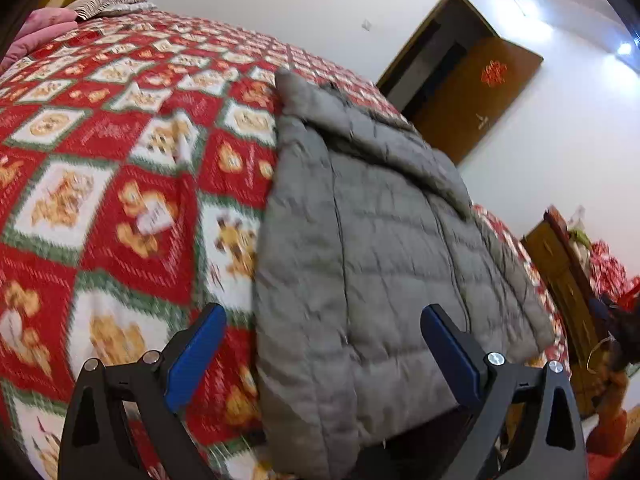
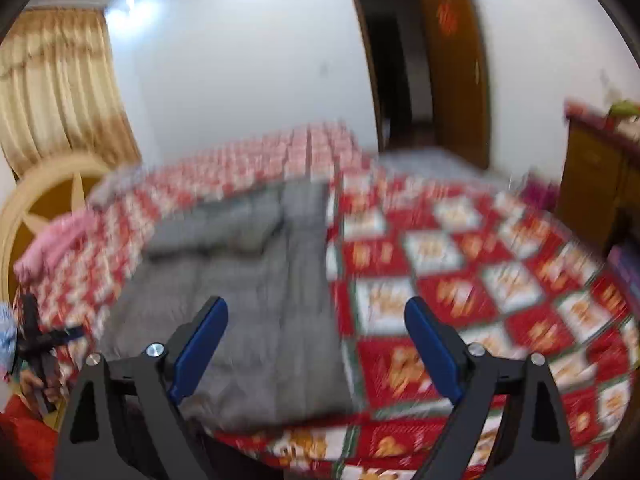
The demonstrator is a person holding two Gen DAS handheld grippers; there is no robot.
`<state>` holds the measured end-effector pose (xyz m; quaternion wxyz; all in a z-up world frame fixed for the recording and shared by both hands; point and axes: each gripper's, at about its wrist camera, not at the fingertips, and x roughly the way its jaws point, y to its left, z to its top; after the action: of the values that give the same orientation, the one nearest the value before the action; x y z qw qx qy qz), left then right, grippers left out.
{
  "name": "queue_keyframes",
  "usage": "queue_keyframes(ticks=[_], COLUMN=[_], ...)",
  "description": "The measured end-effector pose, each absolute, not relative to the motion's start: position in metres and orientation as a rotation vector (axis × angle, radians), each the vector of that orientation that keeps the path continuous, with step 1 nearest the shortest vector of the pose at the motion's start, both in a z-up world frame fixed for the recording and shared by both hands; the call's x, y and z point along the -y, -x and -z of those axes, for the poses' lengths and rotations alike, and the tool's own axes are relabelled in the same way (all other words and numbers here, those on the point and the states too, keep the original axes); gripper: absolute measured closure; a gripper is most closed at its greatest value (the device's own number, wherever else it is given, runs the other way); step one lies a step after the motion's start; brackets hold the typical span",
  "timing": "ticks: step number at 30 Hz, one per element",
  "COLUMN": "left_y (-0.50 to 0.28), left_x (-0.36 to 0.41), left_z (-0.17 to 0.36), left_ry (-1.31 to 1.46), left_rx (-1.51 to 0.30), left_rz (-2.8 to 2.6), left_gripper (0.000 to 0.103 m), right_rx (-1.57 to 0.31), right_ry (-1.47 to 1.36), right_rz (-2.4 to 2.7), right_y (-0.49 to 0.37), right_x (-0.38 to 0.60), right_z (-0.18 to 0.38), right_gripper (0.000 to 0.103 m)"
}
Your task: Fold large clothes
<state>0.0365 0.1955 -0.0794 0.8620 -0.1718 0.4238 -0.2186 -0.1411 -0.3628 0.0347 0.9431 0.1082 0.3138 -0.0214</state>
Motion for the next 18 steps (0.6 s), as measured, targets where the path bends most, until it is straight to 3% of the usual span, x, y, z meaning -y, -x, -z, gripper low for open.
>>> queue_keyframes(ticks=[4,13,18], left_y=[-0.025,-0.016,-0.010], left_x=[-0.186,-0.185,-0.178], left_z=[0.090,0.113,0.115], left_ry=[0.298,0.314,0.311], left_rx=[-0.955,-1.013,-0.988], left_rz=[0.469,0.520,0.546], left_gripper=[0.005,0.005,0.005], right_rx=[-0.779,-0.888,-0.909], right_ry=[-0.210,-0.192,-0.155], right_rz=[0.050,0.035,0.010], right_y=[0.114,0.115,0.112], right_x=[0.355,0.351,0.337], right_z=[0.015,0.057,0.065], right_gripper=[0.011,0.011,0.031])
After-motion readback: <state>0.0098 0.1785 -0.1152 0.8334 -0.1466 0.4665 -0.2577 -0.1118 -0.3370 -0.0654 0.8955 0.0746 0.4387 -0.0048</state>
